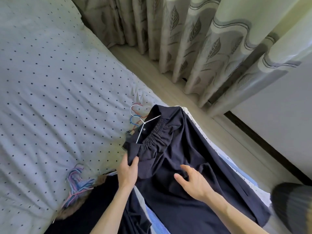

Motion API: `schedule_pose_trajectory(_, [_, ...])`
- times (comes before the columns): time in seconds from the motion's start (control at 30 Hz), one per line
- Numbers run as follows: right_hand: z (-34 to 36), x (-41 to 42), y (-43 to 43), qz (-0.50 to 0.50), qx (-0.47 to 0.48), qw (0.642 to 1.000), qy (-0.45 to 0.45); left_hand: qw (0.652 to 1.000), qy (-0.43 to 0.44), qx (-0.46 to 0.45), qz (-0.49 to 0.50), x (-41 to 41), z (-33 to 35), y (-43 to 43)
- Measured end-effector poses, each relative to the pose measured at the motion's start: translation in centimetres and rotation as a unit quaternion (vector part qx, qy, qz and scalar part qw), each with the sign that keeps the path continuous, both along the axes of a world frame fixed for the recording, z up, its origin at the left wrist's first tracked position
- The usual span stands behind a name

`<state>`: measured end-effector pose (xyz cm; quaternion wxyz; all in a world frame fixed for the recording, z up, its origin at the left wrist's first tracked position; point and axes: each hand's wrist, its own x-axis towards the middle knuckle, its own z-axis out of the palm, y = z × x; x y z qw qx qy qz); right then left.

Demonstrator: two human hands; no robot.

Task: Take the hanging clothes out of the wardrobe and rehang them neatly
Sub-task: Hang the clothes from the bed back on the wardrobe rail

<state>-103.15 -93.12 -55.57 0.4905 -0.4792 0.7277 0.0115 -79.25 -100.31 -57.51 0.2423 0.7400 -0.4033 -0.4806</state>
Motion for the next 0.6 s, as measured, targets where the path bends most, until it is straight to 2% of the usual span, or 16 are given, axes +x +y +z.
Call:
schedule_pose_trajectory(0.17, [5.5, 2.2, 1.5, -0.159, -0.035, 0.98, -0.113, 0.996, -0.008, -0.054, -0.066, -4.3, 5.2, 6.2])
schedule_pose_trajectory(0.33, [9.0, 2.4, 4.2, -0.188, -0.08, 0.97, -0.13, 0.98, -0.019, -0.028, -0.198, -7.8, 8.2, 12.5])
schedule_pose_trajectory(0.47, [10.2, 0.4, 7.3, -0.242, -0.074, 0.956, -0.151, 0.969, -0.004, -0.028, -0.244, -9.3, 10.2, 15.7])
schedule_pose_trajectory(0.6, [10.8, -2.6, 10.7, -0.251, -0.071, 0.952, -0.161, 0.939, -0.004, 0.009, -0.344, -9.7, 11.7, 18.1])
